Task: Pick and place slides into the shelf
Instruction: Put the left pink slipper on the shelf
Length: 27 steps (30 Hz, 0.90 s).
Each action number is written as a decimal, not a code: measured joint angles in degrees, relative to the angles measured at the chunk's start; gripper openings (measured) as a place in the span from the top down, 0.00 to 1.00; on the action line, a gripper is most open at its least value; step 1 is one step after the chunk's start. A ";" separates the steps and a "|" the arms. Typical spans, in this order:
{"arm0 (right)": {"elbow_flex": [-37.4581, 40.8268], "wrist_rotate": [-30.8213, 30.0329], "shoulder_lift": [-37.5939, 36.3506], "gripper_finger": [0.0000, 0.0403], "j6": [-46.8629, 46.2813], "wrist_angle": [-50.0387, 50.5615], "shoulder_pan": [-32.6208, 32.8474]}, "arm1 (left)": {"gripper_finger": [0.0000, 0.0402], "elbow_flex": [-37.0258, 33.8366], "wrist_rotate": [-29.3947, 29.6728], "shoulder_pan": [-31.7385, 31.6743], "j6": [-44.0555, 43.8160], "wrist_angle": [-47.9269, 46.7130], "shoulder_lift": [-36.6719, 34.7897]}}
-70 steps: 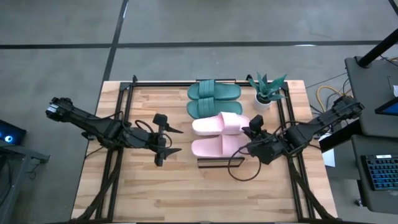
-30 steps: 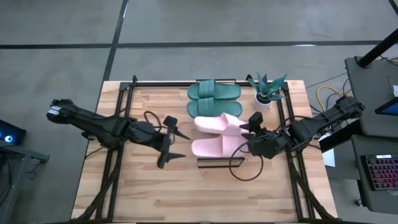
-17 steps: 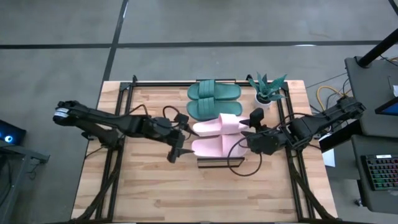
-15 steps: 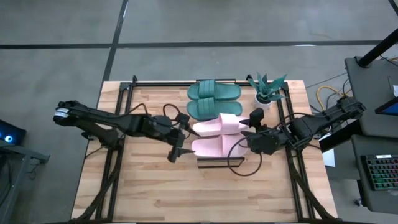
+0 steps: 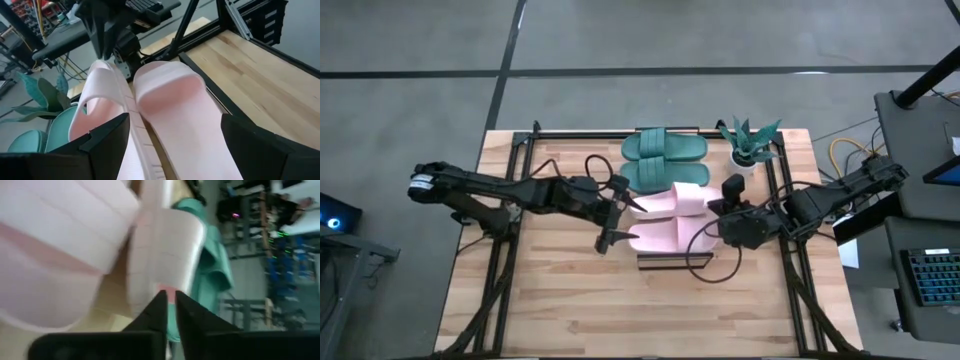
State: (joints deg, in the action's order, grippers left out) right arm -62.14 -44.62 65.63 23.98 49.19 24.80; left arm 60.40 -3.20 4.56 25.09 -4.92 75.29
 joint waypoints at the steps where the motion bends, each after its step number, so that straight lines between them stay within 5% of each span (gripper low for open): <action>1: 0.08 1.36 0.00 0.95 -0.01 0.16 -0.07 | 0.26 0.00 -0.05 0.00 0.34 -0.06 0.03; 10: 0.79 0.27 0.13 0.97 -3.03 0.76 -3.30 | 0.26 0.00 -0.13 -0.11 1.14 0.24 0.26; 15: 0.99 7.24 0.13 0.97 -3.57 0.69 -4.95 | 0.26 0.00 -0.15 -0.11 1.17 0.18 0.26; 27: 5.08 8.53 0.12 0.97 -4.16 -0.29 -4.96 | 0.26 -0.02 -0.11 -0.11 1.19 0.06 0.26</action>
State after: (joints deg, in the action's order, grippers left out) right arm -57.06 -36.10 65.75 19.81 48.91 19.84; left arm 60.38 -3.31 4.45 26.28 -4.86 75.55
